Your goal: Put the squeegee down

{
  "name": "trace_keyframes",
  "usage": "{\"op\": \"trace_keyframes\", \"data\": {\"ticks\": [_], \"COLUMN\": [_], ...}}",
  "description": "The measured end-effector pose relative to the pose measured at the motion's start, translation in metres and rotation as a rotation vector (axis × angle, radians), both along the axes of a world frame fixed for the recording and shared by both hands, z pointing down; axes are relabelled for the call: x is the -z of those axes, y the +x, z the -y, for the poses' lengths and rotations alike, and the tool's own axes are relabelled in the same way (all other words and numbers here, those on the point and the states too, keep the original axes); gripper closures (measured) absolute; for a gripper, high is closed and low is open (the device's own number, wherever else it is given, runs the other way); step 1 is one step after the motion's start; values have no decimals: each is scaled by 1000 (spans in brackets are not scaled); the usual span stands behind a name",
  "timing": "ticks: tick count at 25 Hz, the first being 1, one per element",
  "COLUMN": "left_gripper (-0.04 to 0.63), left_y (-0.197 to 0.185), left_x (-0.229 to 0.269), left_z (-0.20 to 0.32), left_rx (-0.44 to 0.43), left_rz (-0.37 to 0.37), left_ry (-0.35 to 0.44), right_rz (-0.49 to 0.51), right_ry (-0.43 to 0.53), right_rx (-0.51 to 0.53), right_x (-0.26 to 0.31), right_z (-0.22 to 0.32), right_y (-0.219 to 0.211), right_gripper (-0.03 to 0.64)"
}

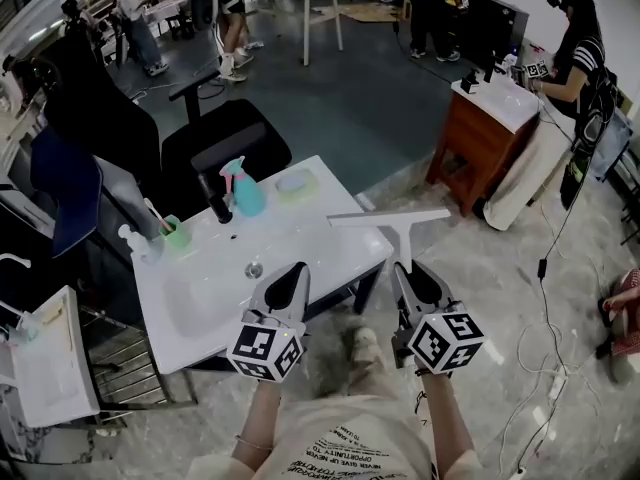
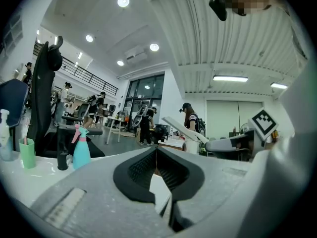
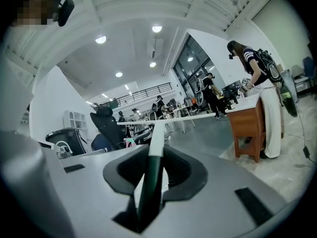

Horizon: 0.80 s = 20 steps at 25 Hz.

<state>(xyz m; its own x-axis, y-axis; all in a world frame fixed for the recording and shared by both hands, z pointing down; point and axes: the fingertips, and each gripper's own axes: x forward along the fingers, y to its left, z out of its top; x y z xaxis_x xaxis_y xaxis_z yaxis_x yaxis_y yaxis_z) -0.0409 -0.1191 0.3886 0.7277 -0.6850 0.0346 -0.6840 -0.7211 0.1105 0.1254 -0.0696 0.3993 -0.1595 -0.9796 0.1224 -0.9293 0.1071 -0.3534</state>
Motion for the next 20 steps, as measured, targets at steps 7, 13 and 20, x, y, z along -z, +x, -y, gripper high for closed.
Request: {"op": "trace_keyframes", "data": {"ticks": [7,13,20], "left_gripper": [572,572,572], "left_y": [24,40,52], "left_x": [-11,-23,-48], "left_z": [62,105,142], "left_rx": [51,117,190], "left_rz": [-9,-4,17], "left_ry": [-52,-109,-173], "right_rz": [1,-15,-25], "right_ry": [-52,-111,-173], "right_rx": [70,153,258], "right_x": [-12,-23,-44], "right_z": [75,134,191], "right_y": [22,34,35], "right_gripper": [522,522,522]}}
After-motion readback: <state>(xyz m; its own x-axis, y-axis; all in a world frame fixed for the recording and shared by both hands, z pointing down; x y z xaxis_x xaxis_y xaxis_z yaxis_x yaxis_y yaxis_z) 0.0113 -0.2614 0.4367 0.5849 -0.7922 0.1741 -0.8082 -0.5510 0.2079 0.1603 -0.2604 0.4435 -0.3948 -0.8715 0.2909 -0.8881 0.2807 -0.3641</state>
